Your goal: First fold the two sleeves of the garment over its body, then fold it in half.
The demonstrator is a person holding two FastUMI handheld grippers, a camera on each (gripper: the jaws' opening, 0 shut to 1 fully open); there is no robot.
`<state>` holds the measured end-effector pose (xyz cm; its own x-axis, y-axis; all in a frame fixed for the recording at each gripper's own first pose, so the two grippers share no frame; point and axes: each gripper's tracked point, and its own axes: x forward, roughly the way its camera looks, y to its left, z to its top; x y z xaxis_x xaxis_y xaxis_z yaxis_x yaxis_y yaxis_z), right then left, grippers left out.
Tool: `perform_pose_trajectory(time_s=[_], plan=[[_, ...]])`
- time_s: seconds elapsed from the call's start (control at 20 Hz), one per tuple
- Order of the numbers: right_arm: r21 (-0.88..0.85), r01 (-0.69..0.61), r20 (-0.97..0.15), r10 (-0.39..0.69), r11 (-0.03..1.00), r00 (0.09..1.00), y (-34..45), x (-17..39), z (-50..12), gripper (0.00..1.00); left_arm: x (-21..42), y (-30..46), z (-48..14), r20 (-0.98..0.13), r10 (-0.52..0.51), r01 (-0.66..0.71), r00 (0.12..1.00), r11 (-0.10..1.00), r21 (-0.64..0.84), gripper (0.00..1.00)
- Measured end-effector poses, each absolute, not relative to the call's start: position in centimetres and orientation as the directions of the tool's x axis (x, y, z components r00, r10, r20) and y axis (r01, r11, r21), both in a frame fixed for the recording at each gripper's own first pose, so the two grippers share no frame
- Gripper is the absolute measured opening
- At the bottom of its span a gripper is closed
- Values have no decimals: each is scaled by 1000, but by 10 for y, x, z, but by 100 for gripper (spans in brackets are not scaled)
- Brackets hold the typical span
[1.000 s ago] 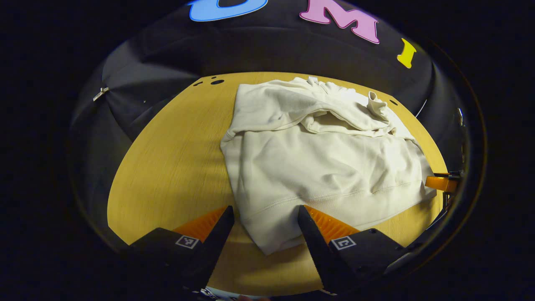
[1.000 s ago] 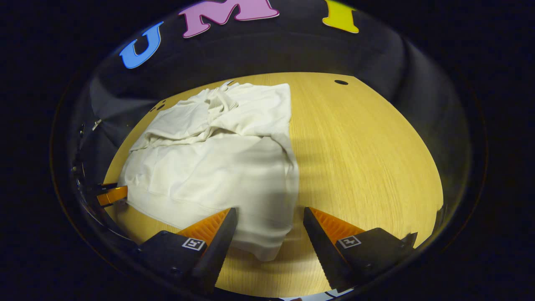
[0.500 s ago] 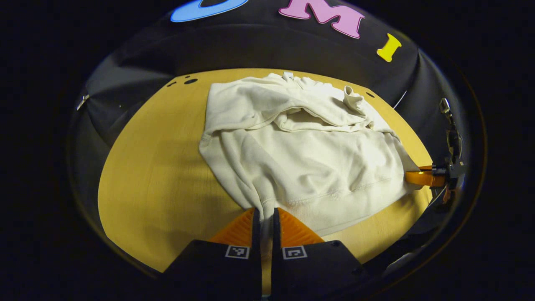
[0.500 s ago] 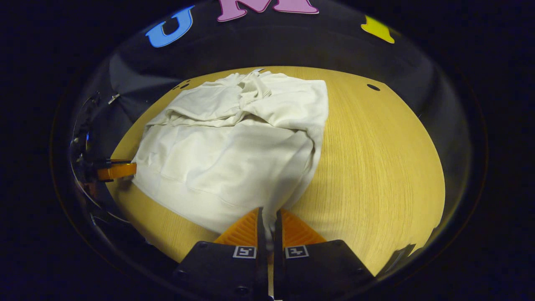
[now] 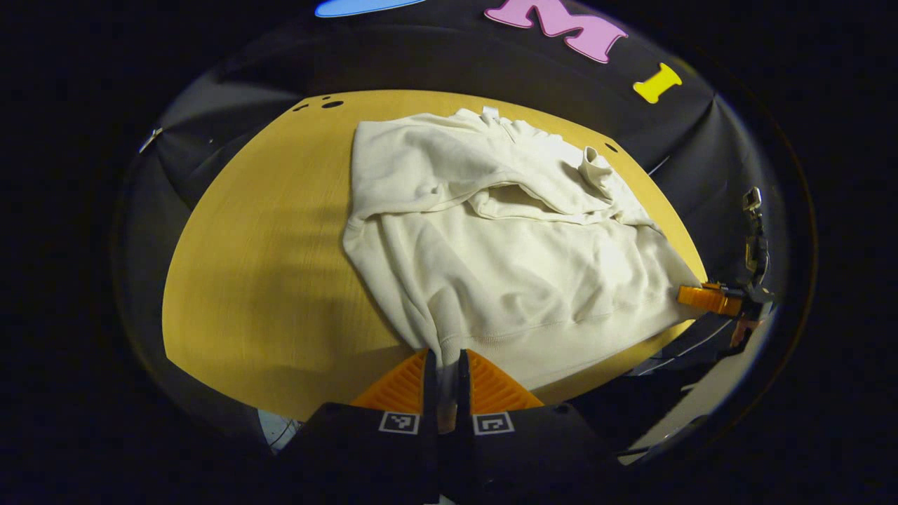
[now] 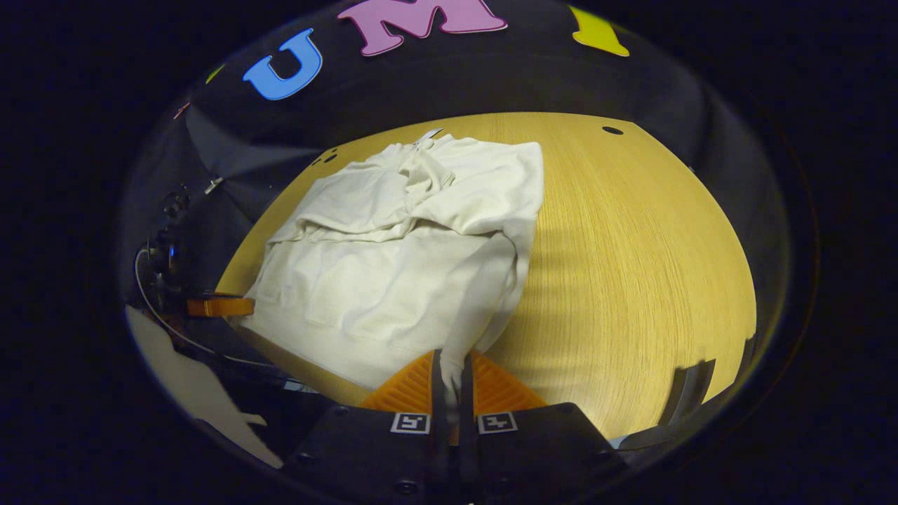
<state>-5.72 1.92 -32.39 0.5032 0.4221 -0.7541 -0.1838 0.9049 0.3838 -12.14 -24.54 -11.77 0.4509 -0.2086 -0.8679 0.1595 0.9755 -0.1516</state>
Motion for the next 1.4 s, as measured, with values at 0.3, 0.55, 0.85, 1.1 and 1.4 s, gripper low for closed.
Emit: perform_pose_trajectory(time_s=[0.3,0.55,0.85,1.1,1.4], plan=[[414,-174,-666,428,893,611,12,-27,-268,10,-94,-241,-51,-781,-271,138,563,962,-234,13],[494,-110,-566,415,863,712,10,22,-222,10,-51,-240,-2,-725,-267,120,635,961,-248,13],[484,-125,-493,388,866,779,14,89,-196,10,8,-235,27,-708,-226,50,669,964,-260,13],[437,-124,-461,340,891,820,18,146,-186,10,65,-238,41,-684,-196,54,702,973,-223,13],[360,-109,-468,280,927,838,16,205,-208,10,144,-245,38,-661,-182,62,728,978,-200,13]])
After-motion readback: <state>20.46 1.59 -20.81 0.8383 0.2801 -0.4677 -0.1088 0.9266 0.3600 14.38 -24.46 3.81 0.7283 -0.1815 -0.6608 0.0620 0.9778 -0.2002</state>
